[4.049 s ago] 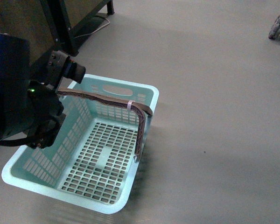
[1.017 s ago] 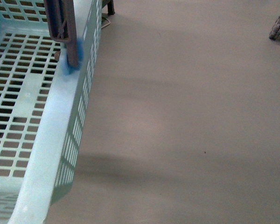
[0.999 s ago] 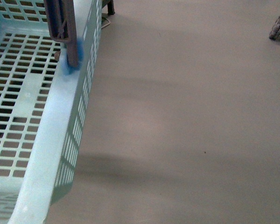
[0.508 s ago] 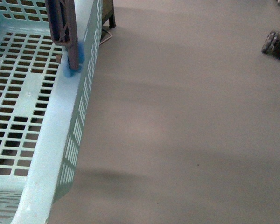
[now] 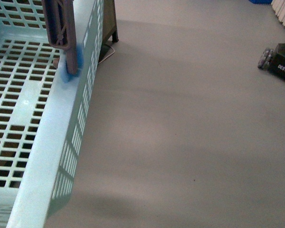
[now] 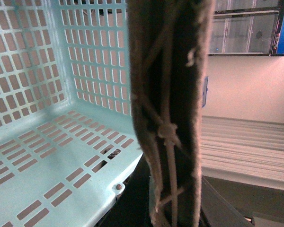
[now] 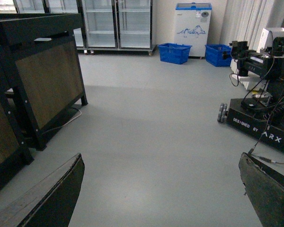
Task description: Pick mango and avocado into basket
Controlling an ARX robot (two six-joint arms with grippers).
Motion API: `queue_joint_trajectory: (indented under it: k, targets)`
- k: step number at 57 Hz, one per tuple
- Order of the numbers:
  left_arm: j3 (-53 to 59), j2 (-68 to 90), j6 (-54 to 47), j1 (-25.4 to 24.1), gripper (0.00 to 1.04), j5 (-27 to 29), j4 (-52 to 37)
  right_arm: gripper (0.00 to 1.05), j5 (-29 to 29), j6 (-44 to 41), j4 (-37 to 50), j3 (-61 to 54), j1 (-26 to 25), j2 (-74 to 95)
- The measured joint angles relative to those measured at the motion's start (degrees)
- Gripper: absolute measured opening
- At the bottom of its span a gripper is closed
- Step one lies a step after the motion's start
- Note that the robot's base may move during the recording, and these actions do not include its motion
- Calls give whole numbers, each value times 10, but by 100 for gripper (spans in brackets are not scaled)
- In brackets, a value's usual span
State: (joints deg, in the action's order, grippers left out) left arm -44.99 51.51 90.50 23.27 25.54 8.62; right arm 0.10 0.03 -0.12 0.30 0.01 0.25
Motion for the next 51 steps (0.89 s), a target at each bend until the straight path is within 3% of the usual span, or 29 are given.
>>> queue_joint_trajectory:
  k: [51]
  targets:
    - [0, 0, 0, 0, 10, 0, 0, 97, 0, 0, 0, 0, 0, 0]
